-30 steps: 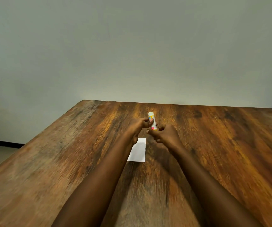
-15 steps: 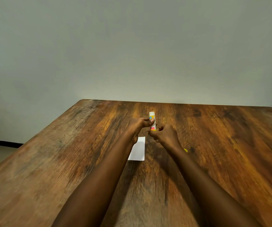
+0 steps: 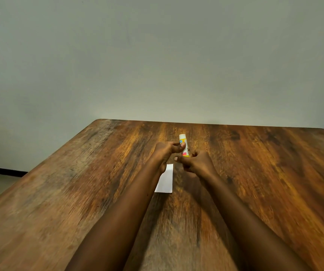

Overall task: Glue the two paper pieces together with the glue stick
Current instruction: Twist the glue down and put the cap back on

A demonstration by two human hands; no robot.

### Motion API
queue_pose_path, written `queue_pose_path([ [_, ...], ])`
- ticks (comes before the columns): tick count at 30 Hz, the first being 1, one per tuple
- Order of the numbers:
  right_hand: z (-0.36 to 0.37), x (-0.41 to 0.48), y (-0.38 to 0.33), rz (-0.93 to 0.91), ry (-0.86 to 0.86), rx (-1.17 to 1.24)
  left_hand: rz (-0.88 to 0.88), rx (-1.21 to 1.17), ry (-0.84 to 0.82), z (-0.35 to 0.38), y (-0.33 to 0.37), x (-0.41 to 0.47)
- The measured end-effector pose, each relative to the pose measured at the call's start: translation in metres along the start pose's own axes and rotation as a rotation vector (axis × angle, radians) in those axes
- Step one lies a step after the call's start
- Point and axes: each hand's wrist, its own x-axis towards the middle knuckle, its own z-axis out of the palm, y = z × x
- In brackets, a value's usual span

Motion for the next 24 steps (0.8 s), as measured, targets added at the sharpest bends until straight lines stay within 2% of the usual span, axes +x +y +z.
queue_pose_path([
  [3, -0.010, -0.002, -0.004, 0.154, -0.261, 0.300, -0.018, 0.013, 0.003, -0.005, 0.000, 0.002],
  [5, -0.015, -0.001, -0.005, 0.235, -0.304, 0.407, -0.017, 0.019, 0.003, -0.006, 0.000, 0.001],
  [7, -0.016, 0.000, -0.006, 0.226, -0.264, 0.390, 0.007, 0.048, 0.010, -0.006, -0.001, 0.001],
  [11, -0.005, -0.003, -0.006, 0.072, -0.017, -0.009, 0.025, 0.066, 0.010, -0.001, 0.001, -0.001],
  [13, 0.001, -0.003, -0.004, 0.014, 0.062, -0.116, 0.021, 0.060, -0.007, 0.001, 0.001, -0.003],
  [14, 0.001, -0.003, -0.003, 0.000, 0.027, -0.128, 0.017, 0.055, 0.001, 0.000, 0.000, -0.002],
  [16, -0.003, -0.004, -0.007, 0.016, -0.149, -0.052, -0.002, 0.032, 0.022, -0.003, 0.000, 0.000],
  [19, -0.014, -0.005, -0.014, 0.186, -0.333, 0.241, -0.023, 0.036, 0.031, -0.007, -0.002, 0.001],
  [21, -0.018, -0.003, -0.014, 0.234, -0.336, 0.302, -0.017, 0.035, 0.023, -0.008, -0.002, 0.002],
  [24, -0.018, -0.002, -0.013, 0.198, -0.264, 0.238, -0.009, 0.037, 0.014, -0.007, -0.004, 0.003],
])
